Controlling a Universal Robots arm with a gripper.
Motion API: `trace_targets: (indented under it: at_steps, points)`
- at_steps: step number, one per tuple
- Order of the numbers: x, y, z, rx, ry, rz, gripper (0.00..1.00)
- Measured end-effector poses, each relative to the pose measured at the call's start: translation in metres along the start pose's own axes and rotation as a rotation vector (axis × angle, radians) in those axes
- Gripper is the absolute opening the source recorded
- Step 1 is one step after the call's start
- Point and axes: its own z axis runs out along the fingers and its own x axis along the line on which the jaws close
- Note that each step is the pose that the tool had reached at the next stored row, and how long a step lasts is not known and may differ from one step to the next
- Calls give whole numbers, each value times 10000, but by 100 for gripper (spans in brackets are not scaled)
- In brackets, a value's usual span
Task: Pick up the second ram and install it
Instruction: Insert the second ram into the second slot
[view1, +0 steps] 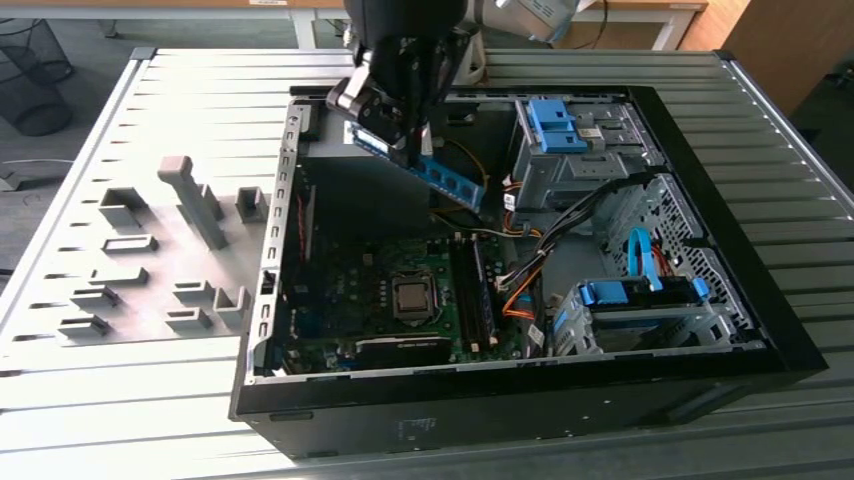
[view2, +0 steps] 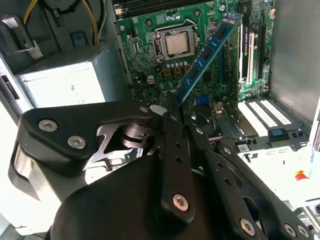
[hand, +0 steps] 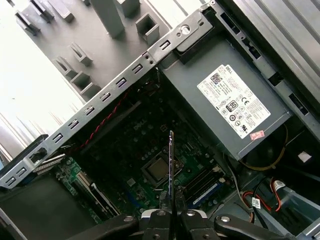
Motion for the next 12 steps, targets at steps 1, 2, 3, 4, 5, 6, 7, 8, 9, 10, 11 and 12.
trace_targets:
  at_steps: [1,2,3,4,5,6,7,8,9,10,11,12]
  points:
    - [0,0,1,0,1,153,14]
    - [0,0,2,-1,3,324,14]
    - [0,0,3,-1,5,502,14]
    - [0,0,4,-2,7,681,14]
    - [0,0,5,-2,8,879,14]
    - [0,0,7,-3,10,1057,14]
    - [0,0,8,-4,11,1238,14]
    - [0,0,9,-5,13,1417,14]
    - [0,0,11,-7,14,1594,14]
    - [0,0,12,-8,15,1767,14]
    - [0,0,13,-9,16,1943,14]
    - [0,0,14,-11,17,2112,14]
